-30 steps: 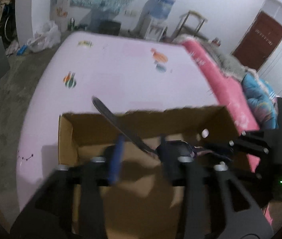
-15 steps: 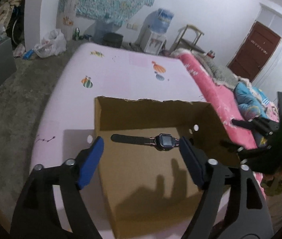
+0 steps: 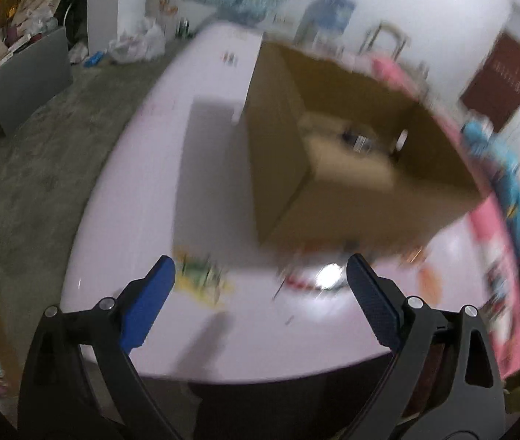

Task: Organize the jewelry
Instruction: 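Move both tools back over the beaded bracelets on the table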

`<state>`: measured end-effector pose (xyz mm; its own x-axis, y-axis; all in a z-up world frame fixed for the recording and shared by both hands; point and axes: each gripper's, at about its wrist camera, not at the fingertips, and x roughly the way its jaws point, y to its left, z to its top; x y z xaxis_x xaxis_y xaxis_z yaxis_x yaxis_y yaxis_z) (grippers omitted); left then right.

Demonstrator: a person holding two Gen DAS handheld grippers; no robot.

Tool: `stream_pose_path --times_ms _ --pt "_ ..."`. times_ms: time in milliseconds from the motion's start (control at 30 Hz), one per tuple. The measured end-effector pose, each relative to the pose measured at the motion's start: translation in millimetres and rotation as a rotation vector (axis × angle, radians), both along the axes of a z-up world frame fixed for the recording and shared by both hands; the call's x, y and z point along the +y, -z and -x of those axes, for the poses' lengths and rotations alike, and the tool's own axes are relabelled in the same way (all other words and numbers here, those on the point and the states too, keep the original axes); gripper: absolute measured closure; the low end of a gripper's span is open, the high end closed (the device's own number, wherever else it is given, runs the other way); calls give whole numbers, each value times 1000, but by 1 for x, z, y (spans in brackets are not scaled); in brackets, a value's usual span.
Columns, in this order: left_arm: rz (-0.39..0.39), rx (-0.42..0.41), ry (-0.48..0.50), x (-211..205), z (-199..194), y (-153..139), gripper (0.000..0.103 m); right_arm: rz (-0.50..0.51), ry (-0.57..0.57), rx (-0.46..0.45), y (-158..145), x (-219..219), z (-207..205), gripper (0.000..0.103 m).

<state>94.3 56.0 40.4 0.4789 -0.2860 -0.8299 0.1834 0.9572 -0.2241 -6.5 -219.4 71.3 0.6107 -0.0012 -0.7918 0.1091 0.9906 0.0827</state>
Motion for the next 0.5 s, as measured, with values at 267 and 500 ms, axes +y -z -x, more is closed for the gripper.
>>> stream_pose_path --times_ms 267,500 --pt "-186 26 63 -17 21 50 12 -44 135 178 92 19 -14 7" --pt "-234 -13 100 -21 24 56 8 69 150 207 109 32 -24 7"
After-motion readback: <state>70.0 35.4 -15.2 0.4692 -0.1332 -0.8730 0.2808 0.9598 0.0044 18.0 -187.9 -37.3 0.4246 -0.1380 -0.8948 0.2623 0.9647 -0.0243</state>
